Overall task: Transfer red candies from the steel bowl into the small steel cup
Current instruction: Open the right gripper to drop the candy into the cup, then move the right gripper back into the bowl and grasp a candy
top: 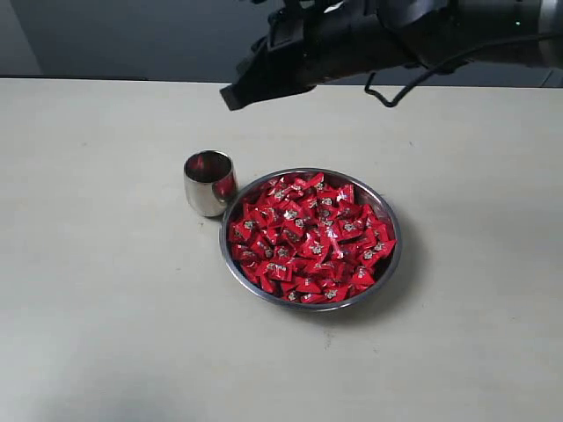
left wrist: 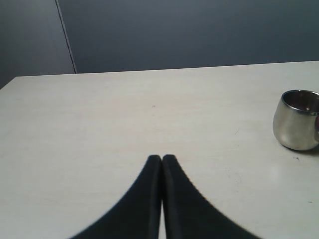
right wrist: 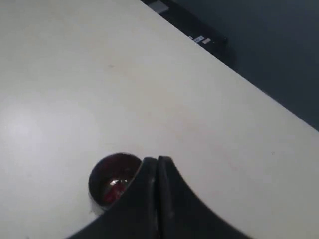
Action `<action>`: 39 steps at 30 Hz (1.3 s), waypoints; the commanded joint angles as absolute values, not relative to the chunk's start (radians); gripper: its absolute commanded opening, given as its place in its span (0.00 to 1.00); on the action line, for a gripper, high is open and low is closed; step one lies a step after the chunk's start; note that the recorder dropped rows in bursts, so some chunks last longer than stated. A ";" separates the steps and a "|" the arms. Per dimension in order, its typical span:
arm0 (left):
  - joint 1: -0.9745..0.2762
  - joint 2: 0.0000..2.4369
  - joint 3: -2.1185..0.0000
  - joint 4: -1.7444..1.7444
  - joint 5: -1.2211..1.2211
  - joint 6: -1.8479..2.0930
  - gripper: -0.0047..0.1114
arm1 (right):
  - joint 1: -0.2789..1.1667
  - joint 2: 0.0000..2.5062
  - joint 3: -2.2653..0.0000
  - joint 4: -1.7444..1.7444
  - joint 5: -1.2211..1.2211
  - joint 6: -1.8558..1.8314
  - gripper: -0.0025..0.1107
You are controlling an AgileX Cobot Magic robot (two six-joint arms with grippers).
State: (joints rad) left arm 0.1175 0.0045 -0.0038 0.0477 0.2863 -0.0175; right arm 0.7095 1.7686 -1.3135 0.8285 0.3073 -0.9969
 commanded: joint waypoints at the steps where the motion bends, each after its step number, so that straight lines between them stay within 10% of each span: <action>1: 0.118 0.000 0.000 0.045 0.284 -0.019 0.04 | 0.629 1.748 -1.273 0.800 0.406 -0.995 0.02; 20: 0.118 0.000 0.000 0.045 0.284 -0.019 0.04 | 0.490 1.742 -0.967 0.749 0.295 -0.979 0.02; 39: 0.118 0.000 0.000 0.045 0.284 -0.019 0.04 | 0.490 1.493 -0.591 1.744 0.391 -1.961 0.02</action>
